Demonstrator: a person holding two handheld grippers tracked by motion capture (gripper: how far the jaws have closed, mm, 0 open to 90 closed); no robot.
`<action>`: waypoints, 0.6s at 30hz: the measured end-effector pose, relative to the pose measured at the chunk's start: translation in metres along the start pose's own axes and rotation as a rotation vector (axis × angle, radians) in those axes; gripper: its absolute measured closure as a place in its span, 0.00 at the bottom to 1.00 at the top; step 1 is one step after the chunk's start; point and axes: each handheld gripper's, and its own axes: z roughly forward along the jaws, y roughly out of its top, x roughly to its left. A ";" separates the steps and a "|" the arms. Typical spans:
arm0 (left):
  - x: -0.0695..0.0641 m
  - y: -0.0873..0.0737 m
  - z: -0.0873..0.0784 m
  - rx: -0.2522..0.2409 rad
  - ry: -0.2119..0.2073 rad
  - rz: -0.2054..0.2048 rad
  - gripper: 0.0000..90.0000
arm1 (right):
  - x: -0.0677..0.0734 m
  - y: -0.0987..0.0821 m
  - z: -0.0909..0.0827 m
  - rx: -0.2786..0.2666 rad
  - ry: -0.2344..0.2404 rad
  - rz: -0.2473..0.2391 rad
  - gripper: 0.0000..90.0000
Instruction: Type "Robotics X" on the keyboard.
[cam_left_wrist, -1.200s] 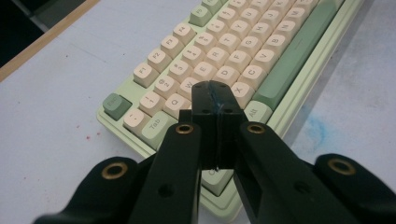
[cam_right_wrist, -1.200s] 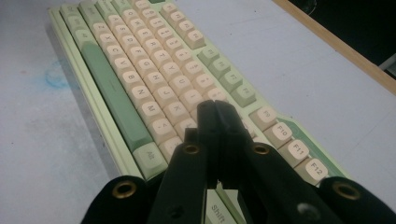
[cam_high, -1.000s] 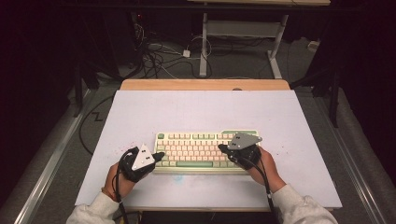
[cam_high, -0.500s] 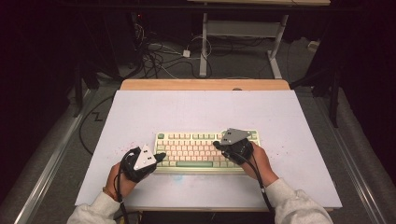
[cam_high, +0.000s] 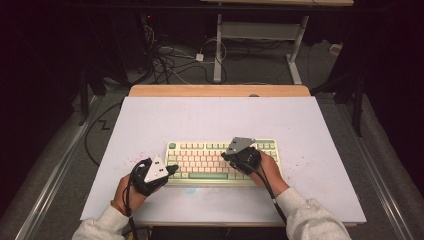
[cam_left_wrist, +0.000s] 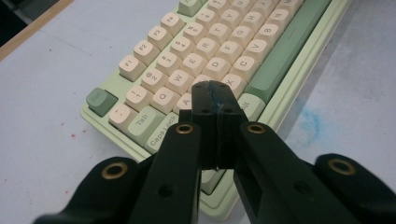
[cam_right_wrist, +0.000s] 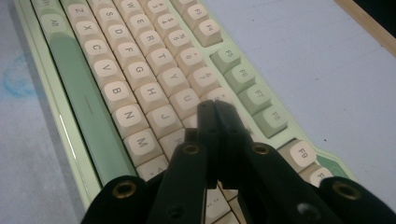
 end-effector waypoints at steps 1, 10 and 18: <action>0.000 0.000 0.000 -0.001 -0.001 -0.001 0.98 | 0.001 0.001 0.001 0.003 0.002 -0.003 1.00; 0.000 -0.001 -0.001 0.000 -0.007 0.000 0.98 | 0.000 0.003 0.012 0.021 0.004 -0.004 1.00; -0.001 -0.001 0.000 0.005 -0.013 0.007 0.98 | 0.000 0.004 0.016 0.032 0.005 -0.005 1.00</action>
